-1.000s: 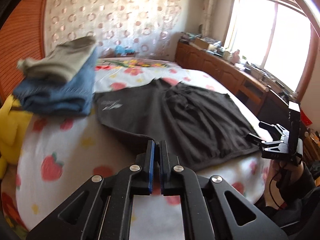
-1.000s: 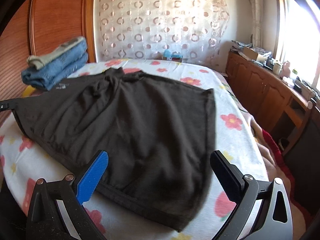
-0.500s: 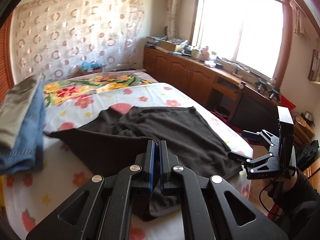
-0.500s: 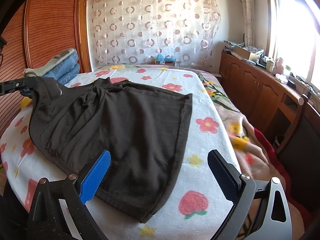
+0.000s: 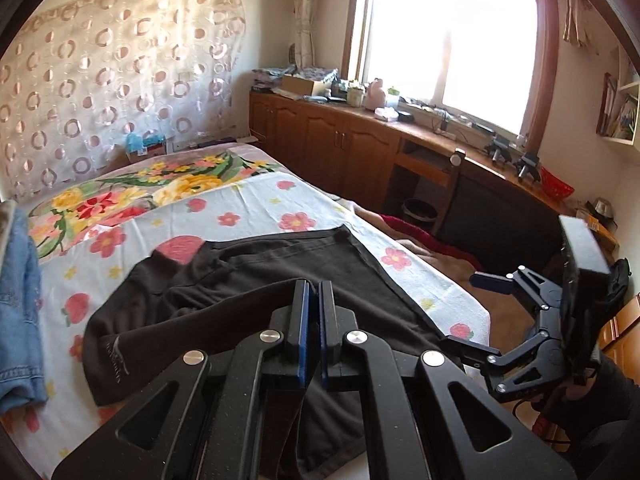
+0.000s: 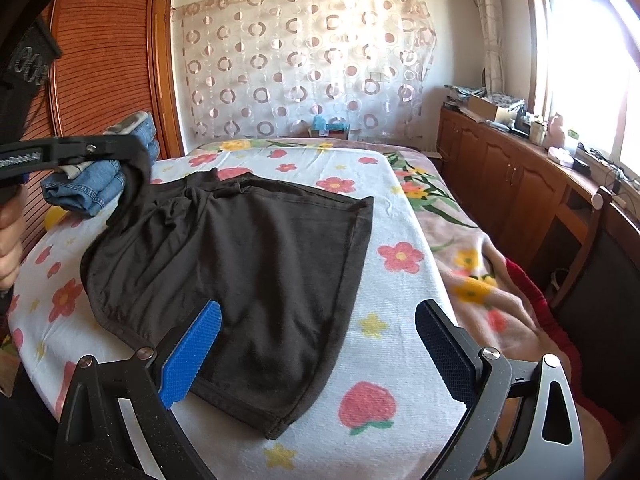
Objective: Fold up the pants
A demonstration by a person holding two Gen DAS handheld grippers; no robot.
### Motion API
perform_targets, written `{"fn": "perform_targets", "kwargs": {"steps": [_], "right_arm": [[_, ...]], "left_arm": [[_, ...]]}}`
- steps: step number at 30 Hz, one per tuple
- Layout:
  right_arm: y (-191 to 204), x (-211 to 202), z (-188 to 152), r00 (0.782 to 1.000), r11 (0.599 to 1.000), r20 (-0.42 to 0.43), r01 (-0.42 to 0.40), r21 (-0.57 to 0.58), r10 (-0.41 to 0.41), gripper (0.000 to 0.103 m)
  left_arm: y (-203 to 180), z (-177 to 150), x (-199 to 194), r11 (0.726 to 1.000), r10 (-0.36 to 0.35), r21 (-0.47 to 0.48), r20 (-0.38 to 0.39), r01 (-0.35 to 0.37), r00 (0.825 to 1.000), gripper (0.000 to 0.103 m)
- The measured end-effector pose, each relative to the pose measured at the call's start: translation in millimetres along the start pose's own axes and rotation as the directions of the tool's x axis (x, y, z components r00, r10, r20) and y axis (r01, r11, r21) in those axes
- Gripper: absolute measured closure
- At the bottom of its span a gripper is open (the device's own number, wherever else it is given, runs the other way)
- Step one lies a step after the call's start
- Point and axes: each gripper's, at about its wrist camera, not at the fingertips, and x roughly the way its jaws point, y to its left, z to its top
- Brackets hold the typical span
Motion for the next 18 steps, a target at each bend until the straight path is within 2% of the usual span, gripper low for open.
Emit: {"fn": "perform_targets", "kwargs": {"steps": [7, 9, 11, 16, 18], "right_arm": [[2.3, 4.5, -3.9, 1.0, 1.0, -0.001, -0.004, 0.013, 0.004, 0.005], [3.6, 6.1, -3.1, 1.0, 1.0, -0.005, 0.001, 0.015, -0.001, 0.005], [3.9, 7.6, -3.3, 1.0, 1.0, -0.008, 0.0, 0.021, 0.0, 0.005], [5.0, 6.3, 0.8, 1.0, 1.0, -0.004, 0.005, 0.017, -0.005, 0.005], [4.9, 4.5, 1.0, 1.0, 1.0, 0.0, 0.005, 0.015, -0.005, 0.005]], "left_arm": [[-5.0, -11.5, 9.8, 0.998, 0.055, 0.0, -0.045, -0.055, 0.997, 0.097], [-2.5, -13.7, 6.7, 0.997, 0.08, -0.002, -0.05, -0.08, 0.996, 0.092], [-0.4, -15.1, 3.0, 0.996, 0.091, -0.006, -0.042, -0.091, 0.995, 0.069], [11.8, -24.2, -13.9, 0.995, 0.085, -0.043, -0.002, -0.085, 0.996, 0.034], [20.4, -31.9, -19.0, 0.994, 0.091, -0.064, 0.0, -0.091, 0.996, 0.031]]}}
